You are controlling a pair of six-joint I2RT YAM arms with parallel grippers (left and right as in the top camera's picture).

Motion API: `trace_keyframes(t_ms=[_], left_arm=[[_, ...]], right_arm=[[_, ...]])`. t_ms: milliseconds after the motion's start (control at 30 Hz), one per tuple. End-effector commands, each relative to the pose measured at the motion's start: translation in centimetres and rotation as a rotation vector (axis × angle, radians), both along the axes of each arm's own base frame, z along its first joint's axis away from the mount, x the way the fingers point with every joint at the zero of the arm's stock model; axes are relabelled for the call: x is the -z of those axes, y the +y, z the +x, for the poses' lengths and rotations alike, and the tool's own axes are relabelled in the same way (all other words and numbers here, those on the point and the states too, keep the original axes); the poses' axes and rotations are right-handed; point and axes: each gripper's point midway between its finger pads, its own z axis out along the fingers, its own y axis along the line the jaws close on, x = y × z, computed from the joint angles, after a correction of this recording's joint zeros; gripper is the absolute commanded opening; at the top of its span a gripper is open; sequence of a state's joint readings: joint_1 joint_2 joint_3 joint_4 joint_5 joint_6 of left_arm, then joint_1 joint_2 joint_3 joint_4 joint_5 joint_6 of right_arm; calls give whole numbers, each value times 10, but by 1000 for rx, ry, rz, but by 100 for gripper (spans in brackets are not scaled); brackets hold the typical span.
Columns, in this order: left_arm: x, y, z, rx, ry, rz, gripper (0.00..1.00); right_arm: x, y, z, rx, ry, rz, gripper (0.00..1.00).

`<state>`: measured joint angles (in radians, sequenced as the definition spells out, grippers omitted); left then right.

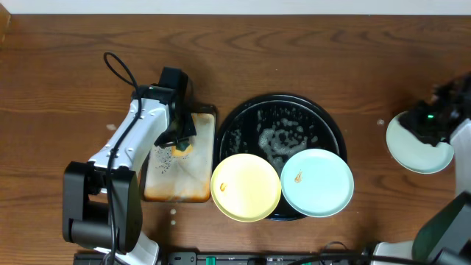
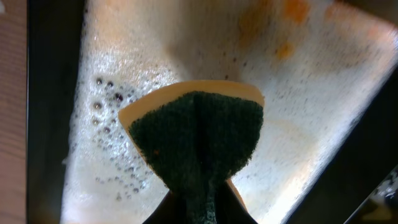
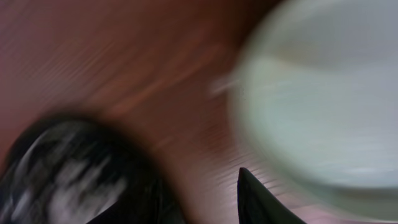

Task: Clean dirty plates on tray and stack at the side
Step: 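Release the plate and move right gripper back toward the black tray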

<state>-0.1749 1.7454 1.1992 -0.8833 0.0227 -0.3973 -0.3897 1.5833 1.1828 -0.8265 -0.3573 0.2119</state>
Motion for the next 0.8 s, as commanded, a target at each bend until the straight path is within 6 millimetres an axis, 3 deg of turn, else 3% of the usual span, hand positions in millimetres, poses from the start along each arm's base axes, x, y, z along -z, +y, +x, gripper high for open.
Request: trace_keyframes(t_ms=[0, 100, 167, 367, 500, 633, 767], left_arm=[[1, 2, -6, 31, 25, 12, 11], [-2, 2, -10, 51, 33, 12, 10], [-5, 3, -11, 58, 29, 12, 9], [-24, 3, -12, 64, -22, 6, 10], [-39, 3, -10, 66, -71, -1, 10], [-49, 3, -10, 76, -103, -5, 12], [-49, 3, -12, 76, -98, -4, 12]], right_arm=[[-23, 75, -4, -278, -76, 133, 38], [-11, 111, -26, -413, 30, 92, 39], [-2, 125, -40, -485, 103, 15, 40], [18, 106, -69, -355, 327, -330, 50], [26, 129, -82, -479, 342, -305, 49], [38, 99, -105, -333, 464, -423, 54], [61, 102, -130, -369, 533, -359, 51]])
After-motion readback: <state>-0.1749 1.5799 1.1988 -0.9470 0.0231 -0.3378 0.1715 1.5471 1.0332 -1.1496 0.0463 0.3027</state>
